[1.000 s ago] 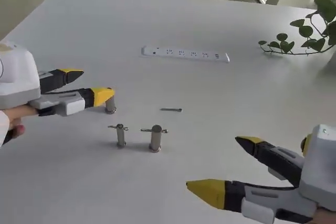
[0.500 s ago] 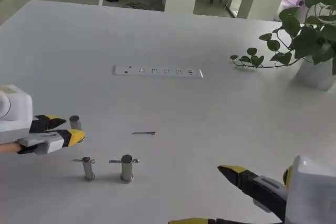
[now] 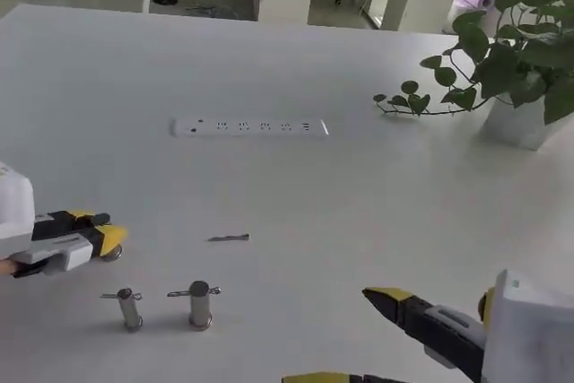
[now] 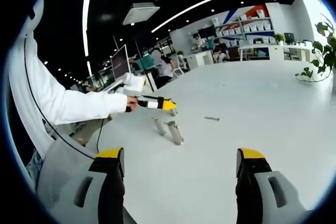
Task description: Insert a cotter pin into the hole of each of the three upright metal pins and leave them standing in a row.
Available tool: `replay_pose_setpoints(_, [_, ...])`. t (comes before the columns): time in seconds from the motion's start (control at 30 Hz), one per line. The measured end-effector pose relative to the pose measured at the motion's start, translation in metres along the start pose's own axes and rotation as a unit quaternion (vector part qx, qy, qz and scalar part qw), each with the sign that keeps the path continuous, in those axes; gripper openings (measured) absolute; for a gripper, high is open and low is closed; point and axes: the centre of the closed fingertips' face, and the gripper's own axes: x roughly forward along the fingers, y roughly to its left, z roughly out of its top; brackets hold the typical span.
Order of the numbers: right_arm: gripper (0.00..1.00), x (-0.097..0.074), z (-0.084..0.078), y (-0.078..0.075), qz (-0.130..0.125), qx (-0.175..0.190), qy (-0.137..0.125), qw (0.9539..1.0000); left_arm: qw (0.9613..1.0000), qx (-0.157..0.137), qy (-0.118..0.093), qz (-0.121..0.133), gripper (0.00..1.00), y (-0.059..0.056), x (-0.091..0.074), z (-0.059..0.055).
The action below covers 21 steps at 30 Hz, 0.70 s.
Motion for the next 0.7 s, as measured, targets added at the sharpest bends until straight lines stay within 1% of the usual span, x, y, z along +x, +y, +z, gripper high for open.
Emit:
replay_pose_setpoints(0.03, [0.86,0.000,-0.002,0.001,0.002,0.000,0.002,1.0000,1.0000,0.008,0.004,0.000,0.12,-0.001,0.000,0.000])
replay_pose_setpoints(0.13, [0.85,0.001,-0.004,0.005,0.007,-0.002,0.008,0.9999,0.9999,0.011,0.005,0.008,0.12,-0.002,-0.004,0.000])
replay_pose_setpoints(0.2, [0.84,0.002,-0.004,0.008,0.011,-0.002,0.007,0.9999,0.9998,0.015,0.007,0.014,0.12,-0.003,-0.006,0.000])
replay_pose_setpoints(0.27, [0.84,0.004,-0.001,0.009,0.017,-0.004,0.005,0.9998,0.9999,0.010,0.007,0.011,0.11,-0.003,-0.008,-0.001])
replay_pose_setpoints(0.3, [0.84,0.005,-0.001,0.010,0.018,-0.005,0.005,0.9998,0.9999,0.008,0.010,0.010,0.11,-0.005,-0.010,-0.002])
replay_pose_setpoints(0.37, [0.84,0.007,0.002,0.011,0.022,-0.008,0.005,0.9997,0.9995,0.024,0.014,0.011,0.11,-0.006,-0.013,-0.003])
replay_pose_setpoints(0.4, [0.84,0.008,0.004,0.012,0.026,-0.009,0.003,0.9996,0.9995,0.024,0.012,0.015,0.11,-0.006,-0.016,-0.001])
replay_pose_setpoints(0.43, [0.84,0.008,0.005,0.013,0.027,-0.010,0.001,0.9996,0.9996,0.023,0.006,0.017,0.11,-0.006,-0.020,0.002])
replay_pose_setpoints(0.47, [0.83,0.009,0.006,0.014,0.029,-0.012,0.000,0.9995,0.9998,0.010,-0.004,0.017,0.11,-0.005,-0.024,0.007])
replay_pose_setpoints(0.57, [0.83,0.010,0.009,0.017,0.037,-0.018,0.000,0.9992,0.9996,0.012,-0.014,0.022,0.11,-0.003,-0.036,0.016])
replay_pose_setpoints(0.6, [0.83,0.010,0.009,0.018,0.039,-0.020,-0.001,0.9990,0.9988,-0.022,-0.031,0.031,0.11,-0.001,-0.043,0.023])
replay_pose_setpoints(0.63, [0.83,0.010,0.010,0.019,0.042,-0.021,-0.002,0.9989,0.9980,-0.035,-0.041,0.032,0.11,-0.001,-0.049,0.026])
replay_pose_setpoints(0.67, [0.83,0.011,0.011,0.020,0.043,-0.022,-0.003,0.9988,0.9968,-0.041,-0.055,0.040,0.11,0.003,-0.056,0.032])
replay_pose_setpoints(0.7, [0.84,0.011,0.011,0.022,0.045,-0.023,-0.004,0.9987,0.9965,-0.040,-0.059,0.042,0.11,0.003,-0.062,0.035])
